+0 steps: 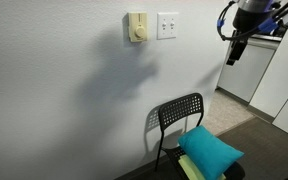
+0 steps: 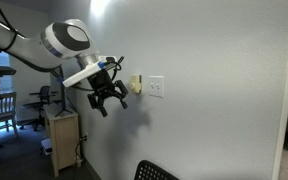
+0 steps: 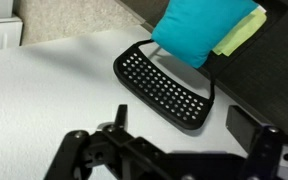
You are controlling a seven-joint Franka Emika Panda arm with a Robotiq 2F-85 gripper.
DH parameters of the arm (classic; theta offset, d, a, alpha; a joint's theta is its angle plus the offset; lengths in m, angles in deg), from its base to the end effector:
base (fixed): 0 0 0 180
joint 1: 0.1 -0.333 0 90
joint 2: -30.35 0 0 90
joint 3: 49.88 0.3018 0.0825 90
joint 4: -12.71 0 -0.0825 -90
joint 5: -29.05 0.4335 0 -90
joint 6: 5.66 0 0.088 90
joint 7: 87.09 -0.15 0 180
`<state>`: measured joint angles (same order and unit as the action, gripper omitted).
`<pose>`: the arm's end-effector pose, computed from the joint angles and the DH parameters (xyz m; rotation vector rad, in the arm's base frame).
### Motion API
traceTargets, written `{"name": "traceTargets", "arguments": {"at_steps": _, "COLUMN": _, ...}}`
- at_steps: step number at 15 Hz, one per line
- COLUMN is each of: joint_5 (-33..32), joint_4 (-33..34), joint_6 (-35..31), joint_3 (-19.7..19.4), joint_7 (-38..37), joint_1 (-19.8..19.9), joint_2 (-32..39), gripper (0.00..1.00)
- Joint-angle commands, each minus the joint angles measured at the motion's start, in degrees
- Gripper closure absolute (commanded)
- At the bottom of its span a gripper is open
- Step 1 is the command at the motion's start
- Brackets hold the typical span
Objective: Turn off the switch on the far right
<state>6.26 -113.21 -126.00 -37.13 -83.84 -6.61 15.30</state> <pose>0.5295 0.1522 0.4396 2.6276 0.7647 0.2878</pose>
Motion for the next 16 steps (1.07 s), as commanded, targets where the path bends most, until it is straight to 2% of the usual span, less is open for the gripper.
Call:
{"name": "traceTargets", "arguments": {"at_steps": 1, "joint_5": -8.6, "joint_4": 7.2, "joint_6": 0.6, "joint_3": 0.0, "joint_7": 5.6, "joint_1": 0.0, "joint_2": 6.5, "gripper": 0.0}}
{"name": "traceTargets", "arguments": {"at_steps": 3, "joint_5": -13.0, "joint_4": 11.7, "joint_6": 1.2, "joint_3": 0.0, "joint_7": 9.1, "joint_1": -0.3, "joint_2": 10.3, "gripper": 0.0}}
{"name": "traceTargets", "arguments": {"at_steps": 9, "joint_5": -19.7, "joint_4": 28.1, "joint_6": 2.3, "joint_3": -0.6, "joint_7": 24.8, "joint_1": -2.4, "joint_2": 22.0, "gripper": 0.0}}
{"name": "traceTargets", "arguments": {"at_steps": 16, "joint_5": -22.4, "joint_4": 43.7, "joint_6": 2.3, "joint_3": -1.1, "joint_7": 31.6, "joint_1": -4.9, "joint_2": 32.9, "gripper": 0.0}}
